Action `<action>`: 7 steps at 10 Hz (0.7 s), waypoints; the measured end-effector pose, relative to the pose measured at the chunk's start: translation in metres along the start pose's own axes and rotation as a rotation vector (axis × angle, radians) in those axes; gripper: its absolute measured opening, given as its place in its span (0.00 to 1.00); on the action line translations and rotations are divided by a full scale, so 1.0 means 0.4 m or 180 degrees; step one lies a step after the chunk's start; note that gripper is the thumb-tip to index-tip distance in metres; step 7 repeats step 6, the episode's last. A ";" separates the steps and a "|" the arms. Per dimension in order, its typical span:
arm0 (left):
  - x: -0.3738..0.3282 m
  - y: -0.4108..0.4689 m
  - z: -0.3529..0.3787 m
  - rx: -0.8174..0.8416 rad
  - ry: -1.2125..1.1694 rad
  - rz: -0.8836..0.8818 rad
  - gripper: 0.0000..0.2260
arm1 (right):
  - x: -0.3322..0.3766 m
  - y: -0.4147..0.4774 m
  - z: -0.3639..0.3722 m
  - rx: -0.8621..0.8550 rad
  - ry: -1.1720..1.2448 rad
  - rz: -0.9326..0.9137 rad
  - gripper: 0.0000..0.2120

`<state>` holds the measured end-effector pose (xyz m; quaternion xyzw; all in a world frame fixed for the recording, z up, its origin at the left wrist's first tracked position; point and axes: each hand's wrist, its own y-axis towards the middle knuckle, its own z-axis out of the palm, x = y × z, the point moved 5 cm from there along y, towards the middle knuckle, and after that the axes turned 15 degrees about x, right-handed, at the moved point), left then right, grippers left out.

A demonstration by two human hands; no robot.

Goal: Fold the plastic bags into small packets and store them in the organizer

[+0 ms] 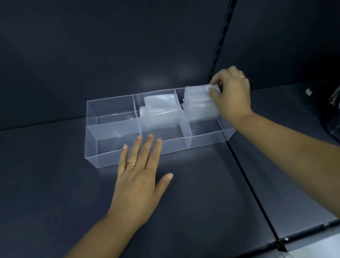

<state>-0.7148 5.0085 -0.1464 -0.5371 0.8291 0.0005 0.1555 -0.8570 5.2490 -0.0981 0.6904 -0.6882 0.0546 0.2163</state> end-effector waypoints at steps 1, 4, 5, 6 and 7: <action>0.005 -0.002 0.007 -0.0009 0.0061 0.0033 0.32 | 0.037 -0.042 0.053 0.1092 -0.0534 -0.0792 0.18; 0.015 -0.003 0.014 -0.0004 0.0121 0.0121 0.32 | 0.052 -0.037 0.100 0.2368 -0.0641 -0.0493 0.35; 0.016 -0.008 0.013 -0.0050 0.0164 0.0085 0.32 | 0.055 -0.070 0.092 0.2026 -0.0547 -0.0449 0.31; 0.029 -0.017 0.013 -0.0090 0.0146 -0.0062 0.33 | 0.071 -0.139 0.066 0.1566 -0.0400 -0.0868 0.33; 0.029 -0.017 0.013 -0.0090 0.0146 -0.0062 0.33 | 0.071 -0.139 0.066 0.1566 -0.0400 -0.0868 0.33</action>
